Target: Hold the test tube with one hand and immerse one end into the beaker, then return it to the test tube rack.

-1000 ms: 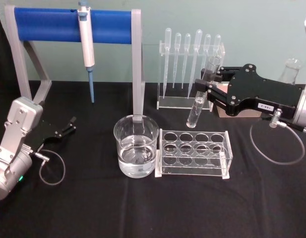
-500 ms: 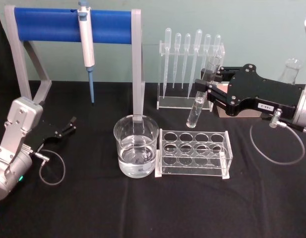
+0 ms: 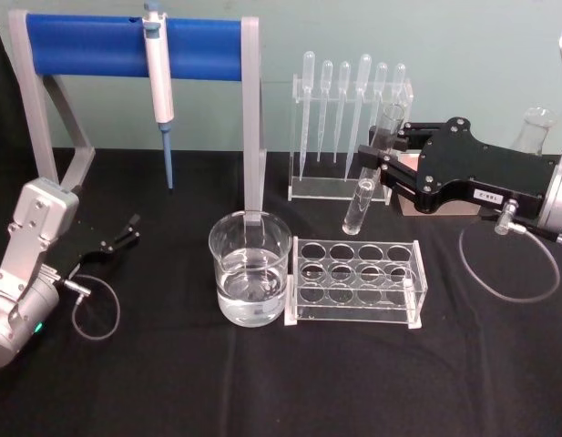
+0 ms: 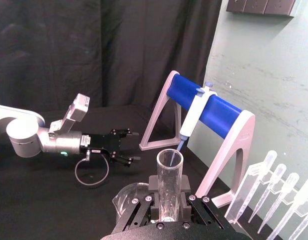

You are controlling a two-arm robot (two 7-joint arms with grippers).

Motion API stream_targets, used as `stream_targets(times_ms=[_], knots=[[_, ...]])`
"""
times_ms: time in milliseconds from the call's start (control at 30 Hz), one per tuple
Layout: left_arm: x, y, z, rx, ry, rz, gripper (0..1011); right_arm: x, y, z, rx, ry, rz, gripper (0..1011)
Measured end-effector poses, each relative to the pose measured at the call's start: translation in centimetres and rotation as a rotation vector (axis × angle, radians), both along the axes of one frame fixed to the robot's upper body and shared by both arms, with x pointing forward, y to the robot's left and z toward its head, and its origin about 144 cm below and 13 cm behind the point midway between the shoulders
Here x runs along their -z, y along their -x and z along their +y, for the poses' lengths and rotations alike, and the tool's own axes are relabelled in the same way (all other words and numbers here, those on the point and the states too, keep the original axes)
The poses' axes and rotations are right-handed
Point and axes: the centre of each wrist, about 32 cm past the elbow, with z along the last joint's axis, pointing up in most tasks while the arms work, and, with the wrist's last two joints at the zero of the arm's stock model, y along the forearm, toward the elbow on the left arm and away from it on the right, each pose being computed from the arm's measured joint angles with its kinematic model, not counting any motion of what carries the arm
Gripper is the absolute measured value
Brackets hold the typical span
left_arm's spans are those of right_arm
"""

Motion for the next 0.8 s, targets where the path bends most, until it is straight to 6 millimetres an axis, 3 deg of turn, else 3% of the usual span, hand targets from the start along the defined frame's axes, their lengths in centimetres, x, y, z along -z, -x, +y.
stream_targets(times_ms=[800], knots=[[0.0,0.0,0.0,0.0,0.0,0.0,1000,0.0,0.0,0.0,0.0,0.0,0.0,225]])
